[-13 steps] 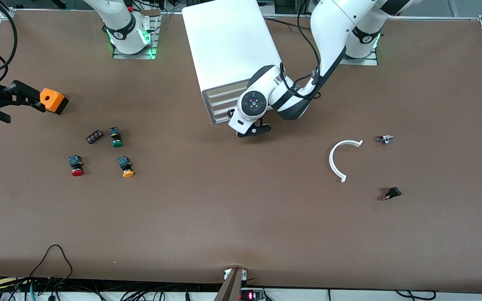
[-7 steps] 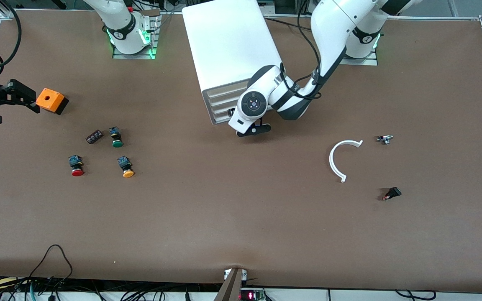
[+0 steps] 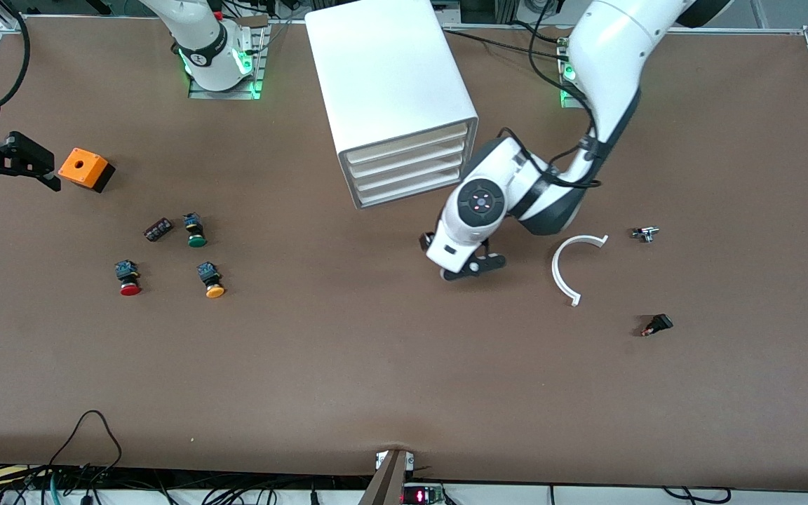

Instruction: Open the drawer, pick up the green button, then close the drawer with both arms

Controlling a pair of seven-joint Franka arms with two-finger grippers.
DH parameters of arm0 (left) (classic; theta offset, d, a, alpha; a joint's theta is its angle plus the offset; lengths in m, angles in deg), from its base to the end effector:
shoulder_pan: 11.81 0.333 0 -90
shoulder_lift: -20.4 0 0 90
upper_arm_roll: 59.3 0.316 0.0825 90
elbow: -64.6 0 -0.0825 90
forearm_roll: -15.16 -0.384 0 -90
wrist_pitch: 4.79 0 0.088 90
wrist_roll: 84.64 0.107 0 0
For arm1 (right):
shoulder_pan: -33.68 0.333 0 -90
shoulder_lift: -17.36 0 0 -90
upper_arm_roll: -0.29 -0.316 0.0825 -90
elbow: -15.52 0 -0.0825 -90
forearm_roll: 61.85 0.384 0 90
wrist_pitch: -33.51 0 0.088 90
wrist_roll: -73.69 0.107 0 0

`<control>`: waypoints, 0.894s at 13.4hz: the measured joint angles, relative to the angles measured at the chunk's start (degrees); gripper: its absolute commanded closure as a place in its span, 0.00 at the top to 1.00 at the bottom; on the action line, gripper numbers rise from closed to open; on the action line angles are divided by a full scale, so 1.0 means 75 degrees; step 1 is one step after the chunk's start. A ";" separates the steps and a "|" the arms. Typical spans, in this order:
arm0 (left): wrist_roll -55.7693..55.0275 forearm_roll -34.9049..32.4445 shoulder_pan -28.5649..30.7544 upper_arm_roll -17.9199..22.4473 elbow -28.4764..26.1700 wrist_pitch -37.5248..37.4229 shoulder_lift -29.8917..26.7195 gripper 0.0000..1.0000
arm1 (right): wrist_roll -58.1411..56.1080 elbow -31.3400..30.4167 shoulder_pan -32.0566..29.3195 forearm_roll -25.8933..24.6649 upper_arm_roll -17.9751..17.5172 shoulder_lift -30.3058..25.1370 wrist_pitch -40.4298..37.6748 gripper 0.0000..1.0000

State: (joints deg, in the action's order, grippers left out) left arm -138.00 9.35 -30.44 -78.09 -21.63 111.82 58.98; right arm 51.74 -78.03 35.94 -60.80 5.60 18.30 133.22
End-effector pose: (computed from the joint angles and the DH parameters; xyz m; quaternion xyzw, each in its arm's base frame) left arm 0.5785 -0.3900 0.2774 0.9868 0.1410 -0.0793 0.0033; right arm 0.5736 -0.0285 0.6013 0.9855 0.1629 0.0463 0.0017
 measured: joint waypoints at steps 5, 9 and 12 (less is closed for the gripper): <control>0.1111 -0.0269 0.0593 0.0006 0.0097 -0.0327 -0.0454 1.00 | 0.0465 0.0000 0.0000 0.0011 -0.0016 0.0066 -0.0057 1.00; 0.3136 -0.0269 0.1504 0.0039 0.0064 -0.1146 -0.1384 1.00 | 0.1142 0.0009 0.0008 0.0012 -0.0325 0.0066 -0.0188 1.00; 0.4414 -0.0085 0.2075 0.0280 0.0029 -0.2014 -0.2198 1.00 | 0.1199 0.0040 0.0012 0.0012 -0.0504 0.0064 -0.0215 1.00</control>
State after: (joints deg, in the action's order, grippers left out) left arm -104.90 8.71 -14.88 -75.99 -21.42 96.71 42.49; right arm 60.73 -77.73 36.03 -60.71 1.82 18.78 131.60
